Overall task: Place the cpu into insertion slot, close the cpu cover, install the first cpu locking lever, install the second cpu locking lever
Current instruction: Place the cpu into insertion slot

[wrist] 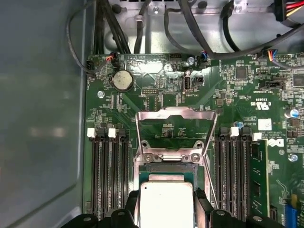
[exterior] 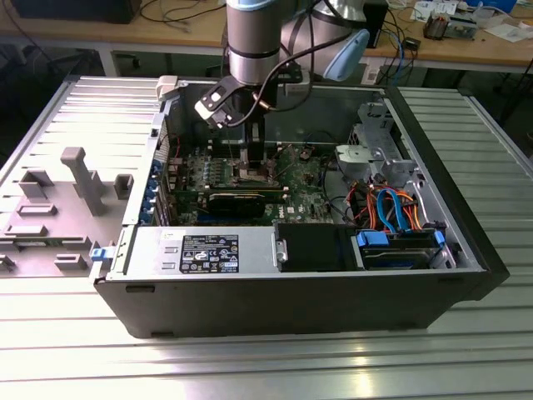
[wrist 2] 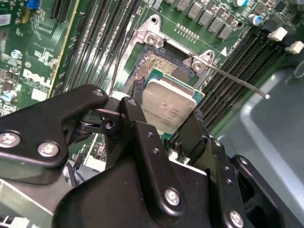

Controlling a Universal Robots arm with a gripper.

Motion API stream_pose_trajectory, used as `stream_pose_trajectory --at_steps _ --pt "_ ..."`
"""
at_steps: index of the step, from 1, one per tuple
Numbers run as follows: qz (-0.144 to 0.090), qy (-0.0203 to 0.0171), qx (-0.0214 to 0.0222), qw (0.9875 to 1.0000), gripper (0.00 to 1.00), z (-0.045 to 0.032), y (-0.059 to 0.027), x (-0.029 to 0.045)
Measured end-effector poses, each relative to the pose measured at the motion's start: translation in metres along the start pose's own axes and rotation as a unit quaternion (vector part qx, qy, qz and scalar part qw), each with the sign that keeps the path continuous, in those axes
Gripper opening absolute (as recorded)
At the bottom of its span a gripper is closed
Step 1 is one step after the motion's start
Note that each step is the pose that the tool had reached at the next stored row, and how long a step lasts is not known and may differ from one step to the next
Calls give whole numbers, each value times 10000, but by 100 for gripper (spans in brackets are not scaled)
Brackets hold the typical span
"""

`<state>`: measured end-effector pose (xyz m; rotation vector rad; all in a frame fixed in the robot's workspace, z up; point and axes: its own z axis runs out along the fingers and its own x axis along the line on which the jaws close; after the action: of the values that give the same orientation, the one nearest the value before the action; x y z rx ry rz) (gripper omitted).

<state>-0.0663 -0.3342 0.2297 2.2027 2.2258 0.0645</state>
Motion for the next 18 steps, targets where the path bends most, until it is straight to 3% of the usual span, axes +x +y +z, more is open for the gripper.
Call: stream_pose_trajectory --at_steps 4,11,16,18 --pt "-1 0 0 10000 55 87 -3 -2" --pt "0 2 -1 10000 55 112 -3 -2" --pt "1 0 1 10000 55 172 -17 -7" --pt "0 1 1 10000 55 175 -26 -38"
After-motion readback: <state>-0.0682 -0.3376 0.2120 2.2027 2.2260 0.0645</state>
